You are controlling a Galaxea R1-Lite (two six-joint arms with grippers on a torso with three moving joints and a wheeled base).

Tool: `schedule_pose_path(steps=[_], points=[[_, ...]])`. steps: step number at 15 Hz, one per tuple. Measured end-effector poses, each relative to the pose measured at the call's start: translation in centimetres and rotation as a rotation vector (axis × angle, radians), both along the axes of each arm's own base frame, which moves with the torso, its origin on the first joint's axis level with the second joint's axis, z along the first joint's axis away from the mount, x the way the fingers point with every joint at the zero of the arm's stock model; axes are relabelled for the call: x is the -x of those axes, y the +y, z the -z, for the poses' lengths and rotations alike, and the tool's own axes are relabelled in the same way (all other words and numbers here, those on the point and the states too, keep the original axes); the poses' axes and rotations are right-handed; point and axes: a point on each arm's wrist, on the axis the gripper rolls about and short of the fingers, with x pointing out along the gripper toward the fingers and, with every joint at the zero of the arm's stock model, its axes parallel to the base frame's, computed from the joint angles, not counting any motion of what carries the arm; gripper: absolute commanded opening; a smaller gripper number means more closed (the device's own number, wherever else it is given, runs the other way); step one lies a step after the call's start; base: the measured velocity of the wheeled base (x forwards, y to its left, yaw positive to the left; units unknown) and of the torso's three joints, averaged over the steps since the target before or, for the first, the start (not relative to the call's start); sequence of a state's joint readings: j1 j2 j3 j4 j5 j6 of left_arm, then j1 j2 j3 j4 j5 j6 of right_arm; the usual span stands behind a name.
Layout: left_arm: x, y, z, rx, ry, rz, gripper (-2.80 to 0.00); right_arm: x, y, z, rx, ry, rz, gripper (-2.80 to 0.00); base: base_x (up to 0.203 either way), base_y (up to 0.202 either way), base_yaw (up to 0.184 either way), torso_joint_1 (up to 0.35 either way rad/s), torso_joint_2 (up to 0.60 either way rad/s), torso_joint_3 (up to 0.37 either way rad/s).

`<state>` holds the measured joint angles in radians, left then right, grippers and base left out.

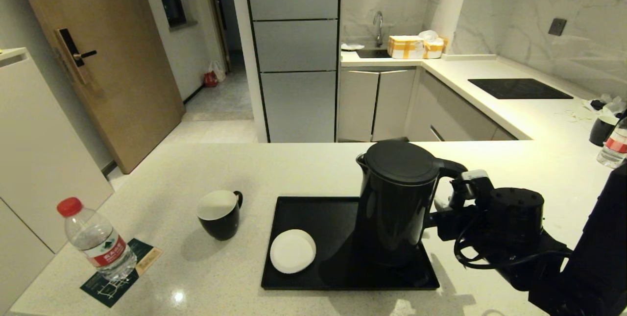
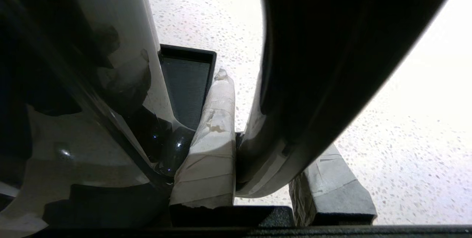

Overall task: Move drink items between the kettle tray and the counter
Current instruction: Return the kettle to its original position

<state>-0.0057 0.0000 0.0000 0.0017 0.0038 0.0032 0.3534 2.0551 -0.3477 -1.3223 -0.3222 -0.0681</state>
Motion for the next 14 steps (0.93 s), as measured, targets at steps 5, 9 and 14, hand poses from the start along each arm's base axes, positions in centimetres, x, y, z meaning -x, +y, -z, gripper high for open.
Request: schedule_pose_path(steps=[5, 9, 14], points=[[0.0, 0.0, 0.0, 0.0, 0.0, 0.0, -2.8, 0.19, -0.11, 0.22, 0.011, 0.014, 0.005, 0.0, 0.0, 0.0, 0.0, 0.0, 0.0, 0.0], [0.0, 0.0, 0.0, -0.001, 0.0, 0.0, -2.8, 0.2, -0.07, -0.05, -0.02, -0.056, -0.001, 0.0, 0.0, 0.0, 0.0, 0.0, 0.0, 0.0], [0.0, 0.0, 0.0, 0.0, 0.0, 0.0, -2.8, 0.23, 0.23, -0.05, -0.035, -0.081, -0.02, 0.0, 0.0, 0.0, 0.0, 0.0, 0.0, 0.0]])
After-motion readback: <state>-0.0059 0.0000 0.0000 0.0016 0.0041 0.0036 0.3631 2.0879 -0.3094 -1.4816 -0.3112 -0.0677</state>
